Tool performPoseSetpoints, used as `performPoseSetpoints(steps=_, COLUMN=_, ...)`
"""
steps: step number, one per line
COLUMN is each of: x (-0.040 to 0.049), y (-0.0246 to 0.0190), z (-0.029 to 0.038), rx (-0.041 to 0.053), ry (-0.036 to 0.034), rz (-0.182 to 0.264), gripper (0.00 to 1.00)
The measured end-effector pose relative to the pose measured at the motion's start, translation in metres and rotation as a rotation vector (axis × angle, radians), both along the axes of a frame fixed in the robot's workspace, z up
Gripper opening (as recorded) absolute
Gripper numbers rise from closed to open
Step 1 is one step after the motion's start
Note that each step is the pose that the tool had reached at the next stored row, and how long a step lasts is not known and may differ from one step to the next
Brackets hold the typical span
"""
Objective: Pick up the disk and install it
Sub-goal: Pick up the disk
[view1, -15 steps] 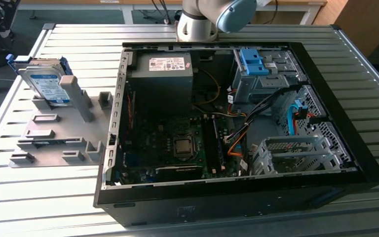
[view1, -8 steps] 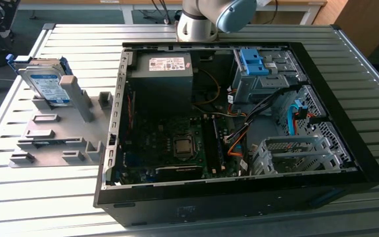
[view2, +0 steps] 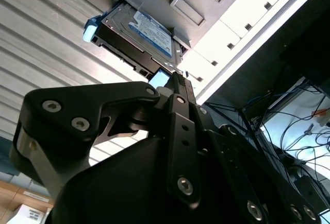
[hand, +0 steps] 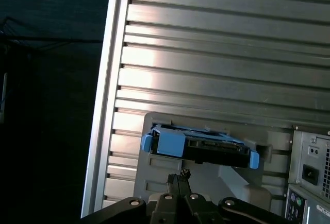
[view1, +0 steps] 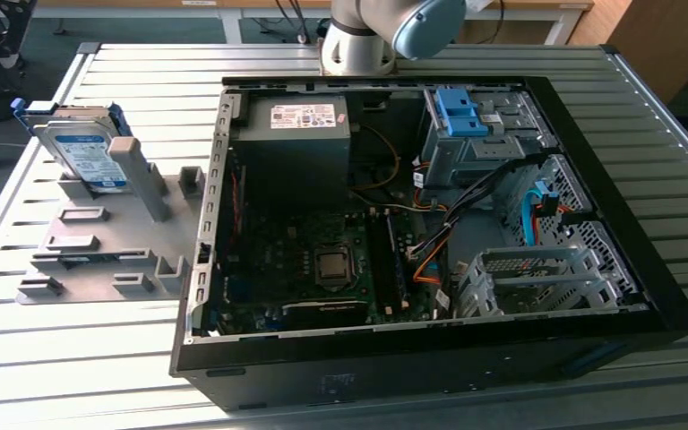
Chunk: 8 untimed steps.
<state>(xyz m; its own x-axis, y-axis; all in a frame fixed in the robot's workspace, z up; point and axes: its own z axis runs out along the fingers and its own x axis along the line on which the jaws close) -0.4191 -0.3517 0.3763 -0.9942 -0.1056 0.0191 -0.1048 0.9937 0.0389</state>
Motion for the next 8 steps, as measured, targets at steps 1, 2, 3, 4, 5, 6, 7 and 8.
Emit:
performPoseSetpoints(steps=1, x=0.0, y=0.0, z=0.0, rx=0.0, ry=0.0, rz=0.003, gripper=0.11)
performPoseSetpoints(steps=2, x=0.0, y=0.0, z=0.0, rx=0.0, ry=0.0, rz=0.006, gripper=0.11)
performPoseSetpoints(steps=3, x=0.0, y=0.0, z=0.0, rx=0.0, ry=0.0, rz=0.009, gripper=0.11)
performPoseSetpoints(steps=4, x=0.0, y=0.0, z=0.0, rx=0.0, ry=0.0, rz=0.012, gripper=0.11)
performPoseSetpoints(steps=5, x=0.0, y=0.0, z=0.0, rx=0.0, ry=0.0, rz=0.015, gripper=0.11)
performPoseSetpoints(steps=6, x=0.0, y=0.0, z=0.0, rx=0.0, ry=0.0, rz=0.018, gripper=0.11)
performPoseSetpoints(steps=7, x=0.0, y=0.0, z=0.0, rx=0.0, ry=0.0, rz=0.021, gripper=0.11)
performPoseSetpoints(steps=8, x=0.0, y=0.0, z=0.0, rx=0.0, ry=0.0, rz=0.024, gripper=0.11)
